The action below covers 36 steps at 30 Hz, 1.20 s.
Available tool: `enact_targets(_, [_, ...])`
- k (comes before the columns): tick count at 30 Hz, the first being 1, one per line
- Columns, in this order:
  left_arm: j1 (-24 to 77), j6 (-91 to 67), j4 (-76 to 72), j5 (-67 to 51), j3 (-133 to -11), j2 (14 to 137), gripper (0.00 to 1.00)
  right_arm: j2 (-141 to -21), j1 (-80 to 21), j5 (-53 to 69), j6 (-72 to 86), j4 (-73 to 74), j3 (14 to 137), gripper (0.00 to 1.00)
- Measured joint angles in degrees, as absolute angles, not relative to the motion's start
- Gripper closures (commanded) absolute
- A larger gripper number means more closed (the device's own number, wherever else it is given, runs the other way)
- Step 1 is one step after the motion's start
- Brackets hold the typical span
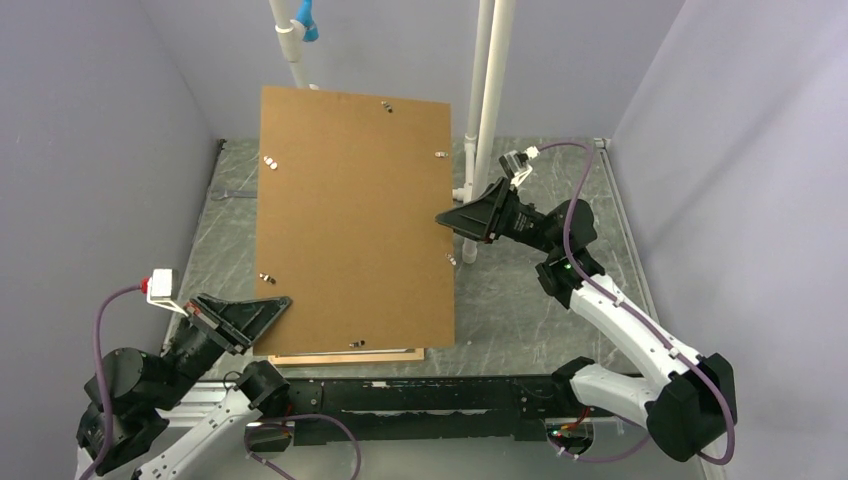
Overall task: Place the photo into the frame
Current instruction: Pick up the photo frame item at the center of the board.
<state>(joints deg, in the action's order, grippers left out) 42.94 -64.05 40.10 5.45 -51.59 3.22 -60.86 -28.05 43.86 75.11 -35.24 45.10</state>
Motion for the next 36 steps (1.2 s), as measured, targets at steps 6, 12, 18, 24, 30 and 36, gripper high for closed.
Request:
enact_targets(6, [42.96,-66.0,39.27,5.93,-50.22,2.59,0.96,-61.23,-27.62,44.07,77.56,-37.87,45.17,0.59])
enact_targets(12, [42.98,-66.83,38.13,5.96,-49.43,2.55,0.94,-61.76,-27.59,45.19,79.35,-39.59,45.95,0.61])
enact_targets(18, [43.0,-66.98,37.08,5.87,-48.97,2.81,0.94,-61.98,-27.62,46.78,80.2,-40.64,46.63,0.71])
enact_targets(24, [43.05,-66.87,37.23,5.91,-48.99,2.87,0.65,-62.63,-27.64,47.51,80.53,-40.93,46.7,1.0])
enact_targets(30, [42.94,-64.55,41.19,8.6,-48.4,4.95,0.01,-62.74,-28.47,49.67,78.5,-38.65,47.7,1.0])
enact_targets(36, [42.94,-62.76,45.52,10.83,-49.91,8.1,0.01,-62.17,-29.04,49.12,71.53,-26.85,49.04,1.0])
